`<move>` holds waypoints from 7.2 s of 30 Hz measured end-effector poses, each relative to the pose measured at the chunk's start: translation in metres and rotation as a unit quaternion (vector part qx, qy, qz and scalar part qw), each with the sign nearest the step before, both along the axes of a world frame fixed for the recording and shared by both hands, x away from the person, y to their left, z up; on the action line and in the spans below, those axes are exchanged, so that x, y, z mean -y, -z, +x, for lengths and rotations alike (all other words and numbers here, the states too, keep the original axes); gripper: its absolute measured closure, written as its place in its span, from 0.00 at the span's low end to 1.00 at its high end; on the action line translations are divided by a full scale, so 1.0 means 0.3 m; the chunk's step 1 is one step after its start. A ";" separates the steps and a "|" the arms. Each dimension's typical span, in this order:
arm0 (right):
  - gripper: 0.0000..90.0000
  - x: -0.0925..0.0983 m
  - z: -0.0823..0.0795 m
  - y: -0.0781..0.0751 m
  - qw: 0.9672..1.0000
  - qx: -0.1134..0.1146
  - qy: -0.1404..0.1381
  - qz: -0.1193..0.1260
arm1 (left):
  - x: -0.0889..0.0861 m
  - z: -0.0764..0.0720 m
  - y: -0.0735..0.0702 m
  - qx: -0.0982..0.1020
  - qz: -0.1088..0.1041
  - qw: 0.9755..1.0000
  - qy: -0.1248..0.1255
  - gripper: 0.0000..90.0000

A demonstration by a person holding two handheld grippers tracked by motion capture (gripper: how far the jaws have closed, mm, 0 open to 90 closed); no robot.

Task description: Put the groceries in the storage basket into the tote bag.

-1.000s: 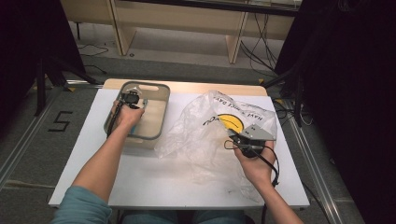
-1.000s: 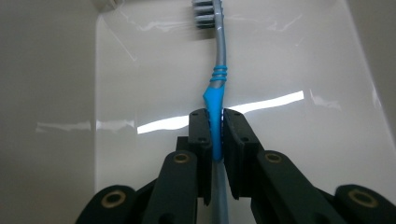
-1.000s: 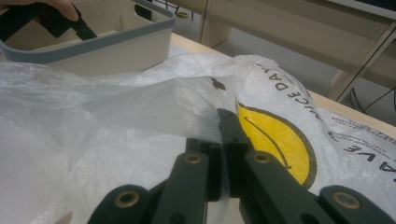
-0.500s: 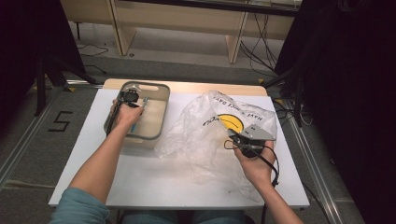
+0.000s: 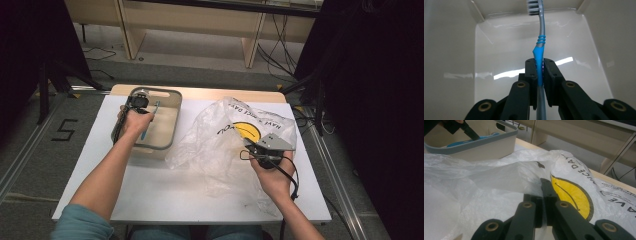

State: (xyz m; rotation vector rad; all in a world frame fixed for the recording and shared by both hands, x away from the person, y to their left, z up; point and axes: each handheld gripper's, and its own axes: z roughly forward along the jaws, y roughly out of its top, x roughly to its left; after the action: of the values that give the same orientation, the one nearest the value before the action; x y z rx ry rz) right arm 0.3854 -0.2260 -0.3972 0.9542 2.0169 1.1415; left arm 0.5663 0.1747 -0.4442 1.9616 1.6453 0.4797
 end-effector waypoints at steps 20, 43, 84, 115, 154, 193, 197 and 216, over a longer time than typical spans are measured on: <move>1.00 -0.003 0.001 0.002 1.000 0.002 0.000 0.000 | -0.004 -0.010 -0.074 0.034 -0.010 0.999 0.004 0.91; 1.00 -0.006 0.000 0.003 1.000 0.001 0.001 0.000 | -0.015 -0.057 -0.150 0.064 -0.035 0.997 0.025 0.91; 1.00 -0.004 0.000 0.003 1.000 0.000 0.002 -0.001 | 0.055 -0.215 -0.267 0.100 -0.056 0.987 0.117 0.91; 1.00 -0.005 0.002 0.003 1.000 -0.002 0.001 0.000 | 0.124 -0.380 -0.297 0.127 -0.059 0.972 0.191 0.91; 1.00 -0.003 0.002 0.002 1.000 -0.004 0.001 0.004 | 0.222 -0.559 -0.278 0.138 -0.074 0.949 0.274 0.91; 1.00 -0.001 0.002 0.002 1.000 -0.006 0.000 0.006 | 0.343 -0.664 -0.234 0.129 -0.069 0.929 0.340 0.91; 1.00 -0.002 0.002 0.002 1.000 -0.007 0.000 0.006 | 0.350 -0.672 -0.229 0.126 -0.067 0.928 0.345 0.91; 1.00 0.000 0.002 0.001 1.000 -0.005 0.000 0.007 | 0.402 -0.702 -0.201 0.115 -0.058 0.921 0.368 0.91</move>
State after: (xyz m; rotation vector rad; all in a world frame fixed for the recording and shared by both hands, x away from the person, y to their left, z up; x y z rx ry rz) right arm 0.3859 -0.2259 -0.3974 0.9697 2.0187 1.1547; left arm 0.3558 0.0540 -0.3838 2.1465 0.6833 0.2867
